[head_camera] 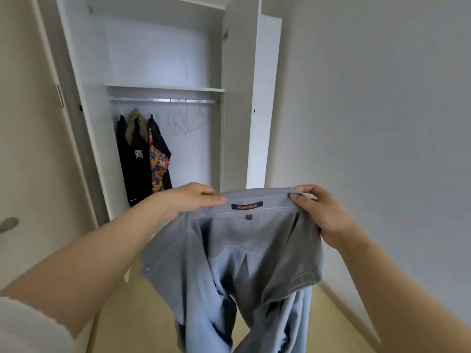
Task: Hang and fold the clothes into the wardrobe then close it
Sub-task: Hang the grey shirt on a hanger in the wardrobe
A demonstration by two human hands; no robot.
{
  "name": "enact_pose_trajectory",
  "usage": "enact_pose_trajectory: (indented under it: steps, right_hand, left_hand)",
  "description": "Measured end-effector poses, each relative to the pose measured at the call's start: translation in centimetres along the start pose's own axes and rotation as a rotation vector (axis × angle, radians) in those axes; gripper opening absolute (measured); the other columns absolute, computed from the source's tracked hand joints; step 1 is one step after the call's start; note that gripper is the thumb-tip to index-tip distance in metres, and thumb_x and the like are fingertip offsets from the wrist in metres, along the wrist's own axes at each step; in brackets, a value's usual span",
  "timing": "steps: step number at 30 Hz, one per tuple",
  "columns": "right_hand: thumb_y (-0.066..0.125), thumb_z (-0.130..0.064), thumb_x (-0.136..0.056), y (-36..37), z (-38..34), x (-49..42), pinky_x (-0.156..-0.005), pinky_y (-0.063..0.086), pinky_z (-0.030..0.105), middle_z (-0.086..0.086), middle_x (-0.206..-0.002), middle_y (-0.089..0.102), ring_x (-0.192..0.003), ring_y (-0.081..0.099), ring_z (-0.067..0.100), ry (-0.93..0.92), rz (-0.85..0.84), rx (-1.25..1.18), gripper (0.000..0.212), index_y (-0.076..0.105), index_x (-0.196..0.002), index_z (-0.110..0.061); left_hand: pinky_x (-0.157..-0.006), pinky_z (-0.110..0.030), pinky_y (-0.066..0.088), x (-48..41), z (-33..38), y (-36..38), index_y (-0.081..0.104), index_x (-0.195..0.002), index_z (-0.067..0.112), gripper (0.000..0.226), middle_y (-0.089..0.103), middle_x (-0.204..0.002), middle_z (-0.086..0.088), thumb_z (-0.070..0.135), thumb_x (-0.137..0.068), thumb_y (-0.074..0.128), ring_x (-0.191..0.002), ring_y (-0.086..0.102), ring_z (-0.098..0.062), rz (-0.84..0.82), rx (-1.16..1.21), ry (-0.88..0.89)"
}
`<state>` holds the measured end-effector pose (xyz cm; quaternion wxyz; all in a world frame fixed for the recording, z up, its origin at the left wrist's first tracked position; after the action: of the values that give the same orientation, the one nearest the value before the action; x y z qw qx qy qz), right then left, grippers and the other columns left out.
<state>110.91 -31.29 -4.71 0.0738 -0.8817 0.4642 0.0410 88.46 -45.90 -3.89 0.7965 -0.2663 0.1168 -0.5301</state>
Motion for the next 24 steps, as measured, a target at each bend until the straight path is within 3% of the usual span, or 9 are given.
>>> enact_pose_trajectory:
  steps: [4, 6, 8, 12, 15, 17, 19, 21, 24]
  right_hand:
    - [0.056, -0.033, -0.090, 3.3, -0.1, -2.1, -0.054, 0.053, 0.021, 0.004, -0.078, 0.073, -0.066, 0.069, 0.013, 0.130, -0.277, -0.089, 0.025, 0.068, -0.086, -0.012]
    - [0.051, -0.037, -0.092, 5.4, -0.1, -3.6, -0.058, 0.055, 0.024, 0.008, -0.088, 0.074, -0.075, 0.071, 0.017, 0.195, -0.324, -0.122, 0.032, 0.072, -0.088, -0.013]
    - [0.051, -0.040, -0.092, 7.5, -0.2, -5.4, -0.065, 0.055, 0.026, 0.008, -0.093, 0.074, -0.080, 0.072, 0.019, 0.244, -0.315, -0.086, 0.034, 0.071, -0.092, -0.013]
    - [0.057, -0.029, -0.092, 11.5, 0.2, -9.3, -0.070, 0.051, 0.026, 0.007, -0.101, 0.071, -0.084, 0.067, 0.017, 0.233, -0.254, 0.035, 0.020, 0.068, -0.098, -0.015]
    - [0.060, -0.025, -0.090, 14.1, 0.4, -12.0, -0.069, 0.048, 0.026, 0.003, -0.095, 0.065, -0.080, 0.061, 0.016, 0.192, -0.175, 0.076, 0.007, 0.064, -0.094, -0.021]
    - [0.061, -0.025, -0.089, 15.7, 0.8, -13.6, -0.065, 0.047, 0.026, 0.003, -0.086, 0.063, -0.072, 0.058, 0.016, 0.186, -0.164, 0.082, 0.007, 0.060, -0.084, -0.021]
    - [0.062, -0.025, -0.089, 17.2, 1.3, -14.9, -0.063, 0.047, 0.027, 0.005, -0.080, 0.063, -0.067, 0.057, 0.017, 0.196, -0.187, 0.073, 0.014, 0.056, -0.078, -0.019]
    - [0.063, -0.027, -0.088, 18.7, 1.8, -16.2, -0.065, 0.047, 0.027, 0.004, -0.080, 0.063, -0.068, 0.057, 0.018, 0.211, -0.226, 0.078, 0.018, 0.055, -0.076, -0.017]
    - [0.061, -0.032, -0.089, 20.5, 2.7, -18.2, -0.063, 0.046, 0.025, 0.001, -0.082, 0.064, -0.071, 0.058, 0.016, 0.226, -0.286, 0.148, 0.020, 0.057, -0.080, -0.014]
  left_hand:
    - [-0.078, -0.030, 0.050, -1.9, -2.2, -3.7, 0.066, -0.088, 0.021, 0.028, 0.072, -0.079, 0.003, 0.048, -0.085, 0.057, -0.083, 0.064, -0.016, 0.072, 0.318, -0.066]
    - [-0.079, -0.030, 0.046, -3.0, -3.5, -5.7, 0.062, -0.083, 0.022, 0.021, 0.067, -0.080, 0.004, 0.041, -0.088, 0.057, -0.083, 0.059, -0.015, 0.101, 0.287, -0.009]
    - [-0.083, -0.031, 0.038, -4.0, -4.9, -7.9, 0.061, -0.081, 0.024, 0.016, 0.059, -0.085, 0.003, 0.036, -0.090, 0.056, -0.085, 0.051, -0.015, 0.120, 0.143, 0.082]
    - [-0.070, -0.028, 0.035, -6.0, -7.2, -11.6, 0.064, -0.078, 0.018, 0.023, 0.054, -0.076, -0.003, 0.040, -0.085, 0.060, -0.073, 0.044, -0.013, 0.065, -0.252, 0.287]
    - [-0.068, -0.028, 0.041, -7.2, -8.5, -13.5, 0.063, -0.095, 0.020, 0.043, 0.060, -0.077, 0.004, 0.055, -0.071, 0.069, -0.072, 0.051, -0.010, 0.034, -0.536, 0.337]
    - [-0.074, -0.030, 0.047, -7.9, -9.7, -14.5, 0.041, -0.120, 0.044, 0.068, 0.060, -0.091, 0.012, 0.064, -0.061, 0.070, -0.083, 0.055, -0.010, 0.045, -0.781, 0.325]
    - [-0.075, -0.032, 0.048, -8.2, -11.2, -15.4, 0.017, -0.132, 0.048, 0.082, 0.058, -0.104, 0.008, 0.067, -0.067, 0.064, -0.089, 0.057, -0.016, 0.108, -1.065, 0.362]
    - [-0.060, -0.033, 0.053, -8.6, -12.8, -16.0, 0.024, -0.136, 0.034, 0.074, 0.064, -0.095, 0.000, 0.061, -0.077, 0.059, -0.075, 0.063, -0.021, 0.306, -1.270, 0.655]
    - [-0.032, -0.023, 0.042, -9.6, -14.7, -17.1, 0.047, -0.107, 0.018, 0.031, 0.058, -0.057, 0.000, 0.044, -0.089, 0.052, -0.039, 0.051, -0.016, 0.471, -1.349, 1.045]
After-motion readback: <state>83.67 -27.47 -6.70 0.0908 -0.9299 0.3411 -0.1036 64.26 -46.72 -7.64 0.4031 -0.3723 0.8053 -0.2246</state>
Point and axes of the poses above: each hand's wrist, its own x-axis away from the middle knuckle, its own y-axis out of the palm, z = x × y, the point moved 1 cm from there along -x, towards the middle knuckle
